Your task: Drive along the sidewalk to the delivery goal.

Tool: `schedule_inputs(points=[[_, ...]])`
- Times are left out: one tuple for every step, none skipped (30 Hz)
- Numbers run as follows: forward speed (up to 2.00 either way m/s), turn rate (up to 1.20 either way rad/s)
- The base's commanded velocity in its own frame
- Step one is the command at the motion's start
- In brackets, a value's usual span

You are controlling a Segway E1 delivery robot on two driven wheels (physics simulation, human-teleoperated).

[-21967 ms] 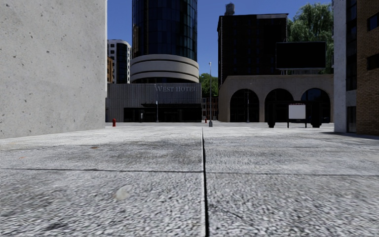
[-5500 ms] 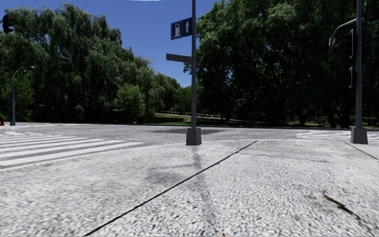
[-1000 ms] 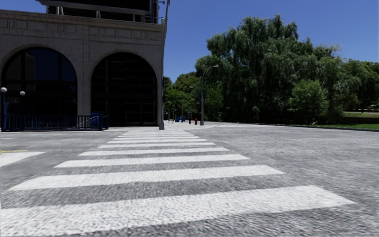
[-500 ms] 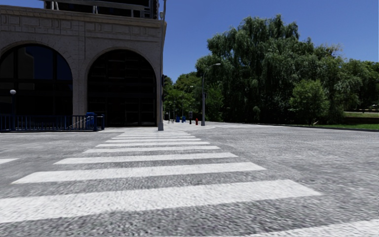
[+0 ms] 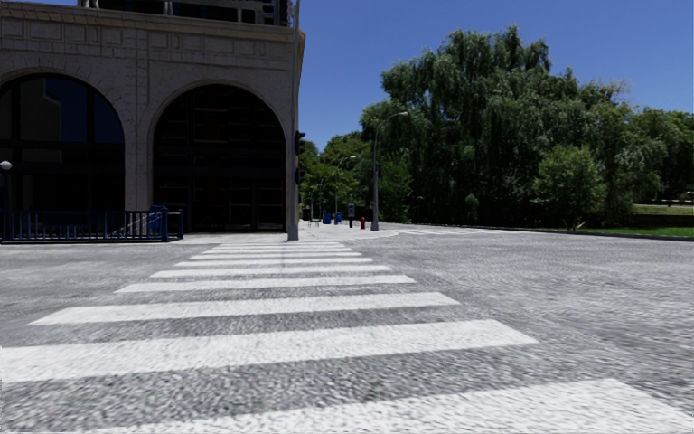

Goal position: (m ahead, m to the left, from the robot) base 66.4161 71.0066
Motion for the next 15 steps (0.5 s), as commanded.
schedule_inputs(points=[[1.49, 0.16], [1.49, 0.16], [1.49, 0.16], [1.49, 0.16], [1.49, 0.16], [1.49, 0.16], [1.49, 0.16], [1.49, 0.16], [1.49, 0.16], [1.49, 0.16], [1.49, 0.16], [1.49, 0.16], [1.49, 0.16], [1.49, 0.16], [1.49, 0.16]])
